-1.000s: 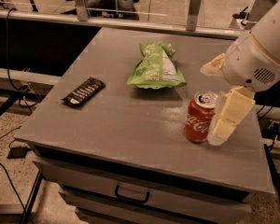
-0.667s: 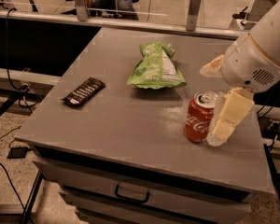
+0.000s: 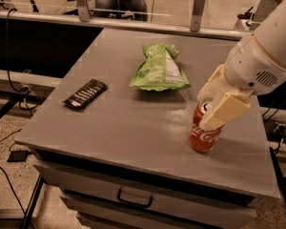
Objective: Pick coke can
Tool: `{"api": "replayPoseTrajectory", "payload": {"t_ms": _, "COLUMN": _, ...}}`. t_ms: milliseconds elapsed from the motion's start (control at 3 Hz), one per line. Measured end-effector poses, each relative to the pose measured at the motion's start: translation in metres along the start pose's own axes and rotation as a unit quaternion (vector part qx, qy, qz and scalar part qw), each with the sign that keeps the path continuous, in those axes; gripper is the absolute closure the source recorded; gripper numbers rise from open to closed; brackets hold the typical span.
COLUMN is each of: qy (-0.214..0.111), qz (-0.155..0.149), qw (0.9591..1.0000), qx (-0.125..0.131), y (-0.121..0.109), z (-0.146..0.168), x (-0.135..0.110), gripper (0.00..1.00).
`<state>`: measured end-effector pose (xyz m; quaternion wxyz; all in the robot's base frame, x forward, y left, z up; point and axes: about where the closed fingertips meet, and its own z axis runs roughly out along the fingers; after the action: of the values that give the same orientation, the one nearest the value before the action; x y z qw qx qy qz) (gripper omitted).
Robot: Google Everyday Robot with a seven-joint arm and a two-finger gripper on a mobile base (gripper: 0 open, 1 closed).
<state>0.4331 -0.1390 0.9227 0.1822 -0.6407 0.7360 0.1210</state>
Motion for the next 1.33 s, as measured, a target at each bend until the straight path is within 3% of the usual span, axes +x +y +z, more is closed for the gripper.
{"api": "replayPoseTrajectory", "payload": {"t_ms": 333, "qy": -0.003, "qz": -0.002, "qw": 1.0000, "qx": 0.000, "y": 0.000, "z": 0.001, "x": -0.002, "gripper": 0.78}}
{"api": "replayPoseTrajectory", "payload": {"t_ms": 667, "qy": -0.008, "qz": -0.006, "qw": 1.0000, "qx": -0.001, "y": 0.000, "z": 0.000, "x": -0.005, "gripper": 0.99}}
{"api": "replayPoseTrajectory", "payload": {"t_ms": 1333, "qy": 0.011, "qz": -0.022, "qw": 0.9988, "qx": 0.041, "y": -0.001, "z": -0.073, "x": -0.072, "gripper": 1.00}}
